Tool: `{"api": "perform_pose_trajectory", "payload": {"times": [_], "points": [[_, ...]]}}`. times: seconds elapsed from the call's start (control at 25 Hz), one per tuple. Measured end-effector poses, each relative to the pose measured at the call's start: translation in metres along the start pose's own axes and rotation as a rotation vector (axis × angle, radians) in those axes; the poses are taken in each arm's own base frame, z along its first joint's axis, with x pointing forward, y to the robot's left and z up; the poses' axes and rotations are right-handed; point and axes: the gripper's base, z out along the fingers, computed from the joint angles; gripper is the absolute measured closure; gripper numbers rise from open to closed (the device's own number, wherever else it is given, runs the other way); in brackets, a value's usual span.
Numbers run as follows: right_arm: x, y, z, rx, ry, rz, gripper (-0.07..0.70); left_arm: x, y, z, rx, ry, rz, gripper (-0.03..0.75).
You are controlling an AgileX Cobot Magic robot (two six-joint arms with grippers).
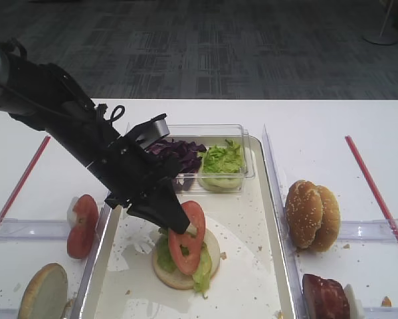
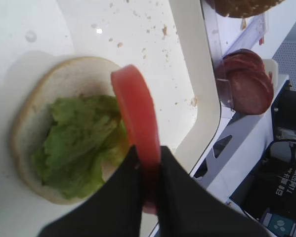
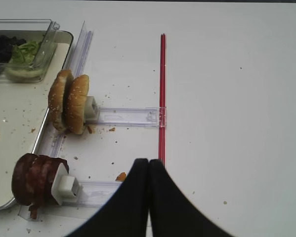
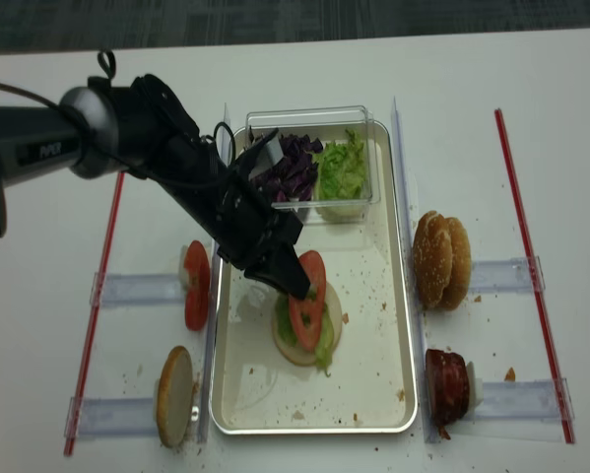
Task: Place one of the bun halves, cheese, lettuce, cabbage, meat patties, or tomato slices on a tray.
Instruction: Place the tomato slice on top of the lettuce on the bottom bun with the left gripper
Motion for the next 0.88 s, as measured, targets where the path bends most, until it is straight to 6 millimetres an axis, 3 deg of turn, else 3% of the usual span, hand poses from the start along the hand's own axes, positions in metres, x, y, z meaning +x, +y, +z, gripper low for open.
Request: {"api": "perform_pose_trajectory", "payload": {"times": [0.88], "points": [[0.0000, 0.0000, 0.0000, 0.000, 0.000, 0.000, 0.595, -0.0009, 0.0021, 0.0015, -0.003, -0.004, 0.002, 0.695]]}}
